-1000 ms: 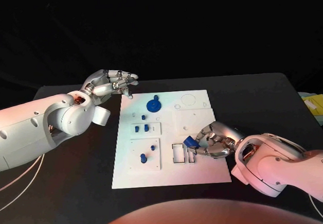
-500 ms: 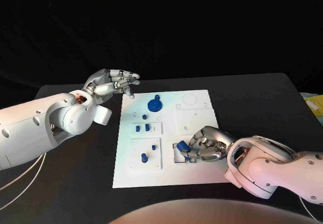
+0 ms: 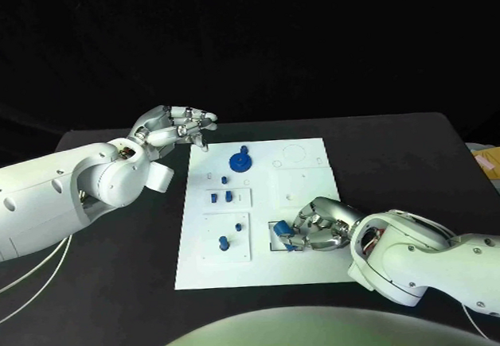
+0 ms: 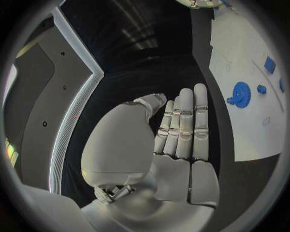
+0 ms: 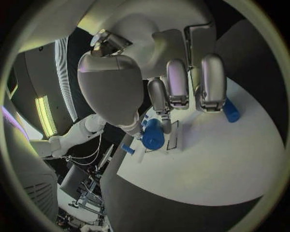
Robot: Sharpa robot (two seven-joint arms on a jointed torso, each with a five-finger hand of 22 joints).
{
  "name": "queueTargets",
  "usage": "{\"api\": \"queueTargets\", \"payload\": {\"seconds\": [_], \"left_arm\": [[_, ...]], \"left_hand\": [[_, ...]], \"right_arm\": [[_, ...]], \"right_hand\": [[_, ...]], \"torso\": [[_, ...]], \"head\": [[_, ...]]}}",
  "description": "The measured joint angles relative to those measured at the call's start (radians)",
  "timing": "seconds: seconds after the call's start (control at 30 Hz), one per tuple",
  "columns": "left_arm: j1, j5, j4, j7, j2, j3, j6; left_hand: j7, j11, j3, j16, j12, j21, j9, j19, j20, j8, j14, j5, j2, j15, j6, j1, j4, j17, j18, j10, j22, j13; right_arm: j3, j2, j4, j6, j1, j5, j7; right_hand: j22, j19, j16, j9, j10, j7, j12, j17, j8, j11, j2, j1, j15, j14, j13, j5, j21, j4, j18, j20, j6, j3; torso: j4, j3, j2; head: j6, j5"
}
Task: Assemble the parts on the task board
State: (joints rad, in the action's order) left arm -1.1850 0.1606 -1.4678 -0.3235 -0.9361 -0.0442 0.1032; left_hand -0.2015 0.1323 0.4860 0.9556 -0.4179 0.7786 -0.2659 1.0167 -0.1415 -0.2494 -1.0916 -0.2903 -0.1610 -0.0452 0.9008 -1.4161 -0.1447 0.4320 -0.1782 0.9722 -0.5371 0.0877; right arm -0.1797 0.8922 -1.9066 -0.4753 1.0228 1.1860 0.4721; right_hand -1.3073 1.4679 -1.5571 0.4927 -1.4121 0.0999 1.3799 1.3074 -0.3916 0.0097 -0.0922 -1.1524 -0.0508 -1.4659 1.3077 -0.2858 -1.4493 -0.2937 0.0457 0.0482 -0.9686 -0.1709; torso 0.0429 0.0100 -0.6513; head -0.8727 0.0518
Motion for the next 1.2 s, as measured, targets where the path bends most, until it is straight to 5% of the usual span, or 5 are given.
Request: {"api": "queueTargets", "payload": {"seconds": [0.33,0.67,1.03,1.2], "left_arm": [[0.000,0.000,-0.001,0.000,-0.001,0.000,-0.001],[0.000,0.000,-0.002,0.001,-0.004,0.000,-0.001],[0.000,0.000,-0.003,0.002,-0.007,0.000,-0.001],[0.000,0.000,-0.003,0.003,-0.009,0.000,-0.002]], "left_hand": [[0.000,-0.004,0.000,0.000,0.000,0.000,0.000,0.000,0.000,0.000,0.000,0.000,0.000,0.000,0.000,0.000,0.000,-0.001,0.000,-0.004,0.000,0.000],[0.000,-0.004,0.000,0.000,0.000,0.000,0.000,0.000,0.000,0.000,0.000,0.000,0.000,0.000,0.000,0.000,0.000,-0.001,0.000,-0.004,0.000,0.000],[0.000,-0.004,0.000,0.000,0.000,0.000,0.000,0.000,0.000,0.004,0.000,0.000,0.000,0.000,0.000,0.000,0.000,-0.001,0.000,-0.004,0.001,0.000],[0.000,-0.004,0.000,0.000,0.000,0.000,0.000,0.000,0.000,0.004,0.000,0.000,0.000,0.000,0.000,0.000,0.000,-0.001,0.000,-0.004,0.001,0.000]], "right_arm": [[0.000,-0.015,0.008,0.000,0.000,0.027,0.017],[0.000,-0.022,0.011,0.000,0.000,0.043,0.025],[0.000,-0.015,0.000,0.002,0.000,0.054,0.025],[0.000,0.010,-0.027,0.003,0.000,0.061,0.019]], "right_hand": [[-0.001,-0.004,0.000,0.011,0.000,-0.019,-0.003,0.000,-0.022,0.000,0.013,0.066,-0.007,-0.001,0.000,0.034,0.000,0.000,0.000,-0.004,-0.019,0.036],[-0.001,-0.004,0.000,0.013,0.000,-0.018,-0.023,0.000,-0.053,0.000,0.048,0.176,-0.007,-0.001,0.000,0.189,0.000,-0.001,0.000,-0.004,0.001,0.167],[-0.001,-0.004,0.000,0.013,0.000,-0.018,-0.024,0.000,-0.063,0.000,0.053,0.169,-0.007,-0.001,0.000,0.197,0.000,0.000,0.000,-0.003,0.008,0.204],[-0.001,-0.002,0.000,0.013,-0.004,-0.021,-0.024,0.000,-0.081,-0.004,0.076,0.056,-0.006,-0.001,0.000,0.138,0.000,0.004,0.000,-0.006,0.011,0.228]], "torso": [[-0.0005,0.0003,0.000],[-0.0011,0.0007,0.000],[0.0001,-0.0003,0.000],[0.0001,-0.0010,0.000]], "head": [[0.000,0.001],[0.000,0.000],[0.000,0.000],[0.000,0.000]]}}
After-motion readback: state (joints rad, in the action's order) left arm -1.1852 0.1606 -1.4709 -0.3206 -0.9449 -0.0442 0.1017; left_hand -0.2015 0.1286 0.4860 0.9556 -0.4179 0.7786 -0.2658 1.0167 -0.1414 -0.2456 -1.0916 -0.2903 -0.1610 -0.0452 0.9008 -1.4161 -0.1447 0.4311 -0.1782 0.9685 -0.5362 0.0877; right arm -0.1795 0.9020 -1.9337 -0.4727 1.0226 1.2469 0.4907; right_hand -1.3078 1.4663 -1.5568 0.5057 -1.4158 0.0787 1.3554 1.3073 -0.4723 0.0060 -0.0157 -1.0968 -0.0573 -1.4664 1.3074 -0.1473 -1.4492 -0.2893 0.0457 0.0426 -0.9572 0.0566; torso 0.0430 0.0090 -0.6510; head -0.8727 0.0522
